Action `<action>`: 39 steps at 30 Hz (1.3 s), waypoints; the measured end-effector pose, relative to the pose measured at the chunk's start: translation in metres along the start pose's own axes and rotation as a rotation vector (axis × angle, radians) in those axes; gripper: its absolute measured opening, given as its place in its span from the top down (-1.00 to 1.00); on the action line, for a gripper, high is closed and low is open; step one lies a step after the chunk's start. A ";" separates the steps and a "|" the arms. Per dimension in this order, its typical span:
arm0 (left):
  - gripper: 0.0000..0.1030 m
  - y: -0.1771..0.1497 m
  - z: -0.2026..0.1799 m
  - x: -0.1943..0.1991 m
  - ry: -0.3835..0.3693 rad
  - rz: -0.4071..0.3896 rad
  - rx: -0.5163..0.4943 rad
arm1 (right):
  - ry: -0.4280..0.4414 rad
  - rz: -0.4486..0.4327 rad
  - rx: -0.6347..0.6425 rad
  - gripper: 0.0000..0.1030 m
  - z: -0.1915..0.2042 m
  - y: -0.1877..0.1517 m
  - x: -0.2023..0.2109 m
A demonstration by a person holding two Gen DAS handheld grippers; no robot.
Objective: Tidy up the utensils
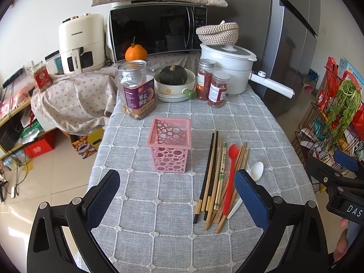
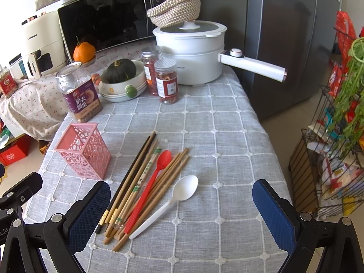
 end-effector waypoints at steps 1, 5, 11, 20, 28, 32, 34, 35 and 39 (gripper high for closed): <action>-0.98 0.000 0.000 0.000 0.002 -0.001 0.000 | 0.000 0.000 -0.001 -0.99 0.000 0.001 0.000; -0.98 0.000 0.001 0.001 0.001 -0.001 -0.003 | 0.000 -0.001 -0.002 -0.99 0.000 0.001 0.000; -0.98 0.002 0.003 0.003 0.006 -0.006 -0.007 | 0.000 -0.010 -0.009 -0.99 0.000 0.004 0.002; -0.98 0.002 0.003 0.003 0.011 -0.014 -0.015 | -0.003 -0.012 -0.013 -0.99 -0.001 0.002 0.002; -0.98 0.003 0.004 0.004 0.015 -0.015 -0.017 | -0.003 -0.012 -0.013 -0.99 -0.001 0.003 0.002; -0.98 0.003 0.003 0.004 0.014 -0.016 -0.018 | -0.003 -0.011 -0.014 -0.99 -0.001 0.002 0.002; -0.98 0.003 0.004 0.003 0.015 -0.016 -0.018 | -0.002 -0.009 -0.015 -0.99 -0.001 0.002 0.002; -0.98 0.004 0.004 0.003 0.016 -0.017 -0.019 | -0.002 -0.008 -0.016 -0.99 -0.002 0.001 0.001; -0.98 0.004 0.004 0.003 0.017 -0.020 -0.022 | 0.001 -0.003 -0.016 -0.99 -0.003 0.000 0.000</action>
Point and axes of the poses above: each gripper's, at about its wrist camera, not at the fingertips, and x roughly against the way its jaws point, z to its left, y to its top, the point moved 9 cm from there along -x, roughly the way its jaws point, and after that the axes turned 1 degree about x, right-handed, at the moved point
